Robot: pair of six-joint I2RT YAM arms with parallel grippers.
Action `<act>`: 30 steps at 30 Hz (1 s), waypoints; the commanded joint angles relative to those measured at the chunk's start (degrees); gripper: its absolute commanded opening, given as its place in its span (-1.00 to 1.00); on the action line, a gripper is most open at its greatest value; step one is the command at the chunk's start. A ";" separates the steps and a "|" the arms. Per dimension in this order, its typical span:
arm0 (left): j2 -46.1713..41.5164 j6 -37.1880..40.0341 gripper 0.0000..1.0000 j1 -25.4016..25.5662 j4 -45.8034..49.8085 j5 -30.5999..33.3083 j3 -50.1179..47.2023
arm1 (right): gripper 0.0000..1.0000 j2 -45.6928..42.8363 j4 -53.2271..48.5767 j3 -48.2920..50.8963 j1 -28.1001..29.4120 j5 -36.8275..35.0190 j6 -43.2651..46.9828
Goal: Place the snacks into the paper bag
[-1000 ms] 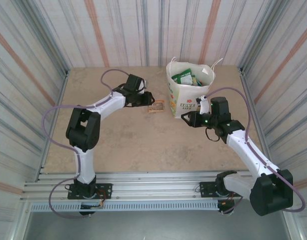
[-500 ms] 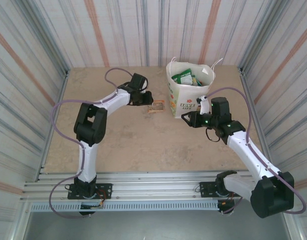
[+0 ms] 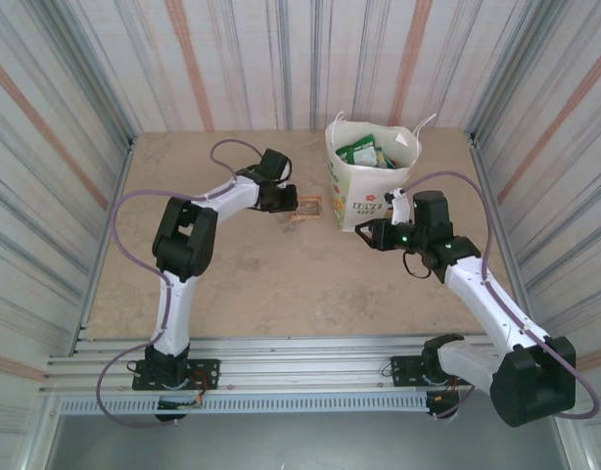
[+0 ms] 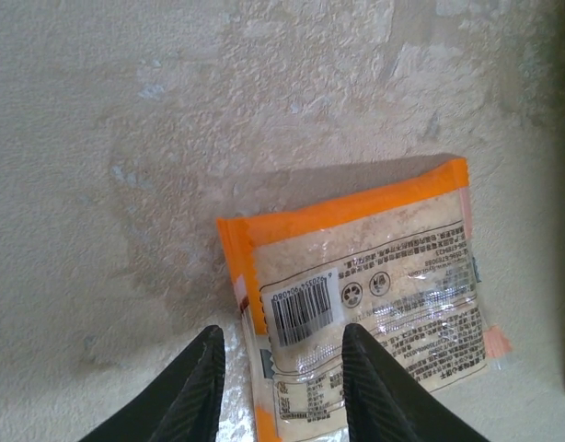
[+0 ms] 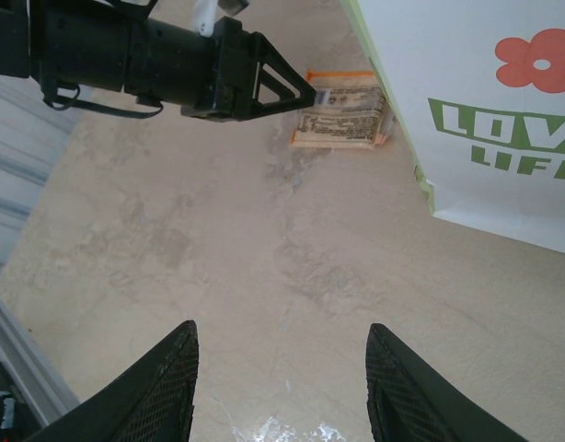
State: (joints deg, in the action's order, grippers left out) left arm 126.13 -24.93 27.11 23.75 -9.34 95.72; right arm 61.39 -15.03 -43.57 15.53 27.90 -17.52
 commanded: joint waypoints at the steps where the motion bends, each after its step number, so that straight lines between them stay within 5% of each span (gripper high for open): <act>1: 2.04 -0.57 -0.24 0.39 -0.19 0.31 1.83 | -0.01 -1.35 -1.07 0.10 0.46 -1.06 1.25; 9: 3.95 -0.65 -0.38 0.39 -0.29 -0.05 2.80 | -0.01 -1.32 -1.37 -0.14 0.48 -0.98 1.52; 17: 1.60 0.29 -0.98 0.39 -0.56 -0.57 1.93 | -0.01 -2.39 -0.82 -0.32 0.45 -1.26 1.79; 30: -19.43 5.19 -1.00 0.40 -5.31 -1.97 -12.55 | 0.03 -4.43 2.18 -0.81 0.46 0.43 1.87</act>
State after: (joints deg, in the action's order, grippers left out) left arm 112.95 -22.20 27.11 20.78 -10.11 85.65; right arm 57.82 -14.09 -43.57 15.53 27.11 -17.32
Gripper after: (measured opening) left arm 0.060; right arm 0.512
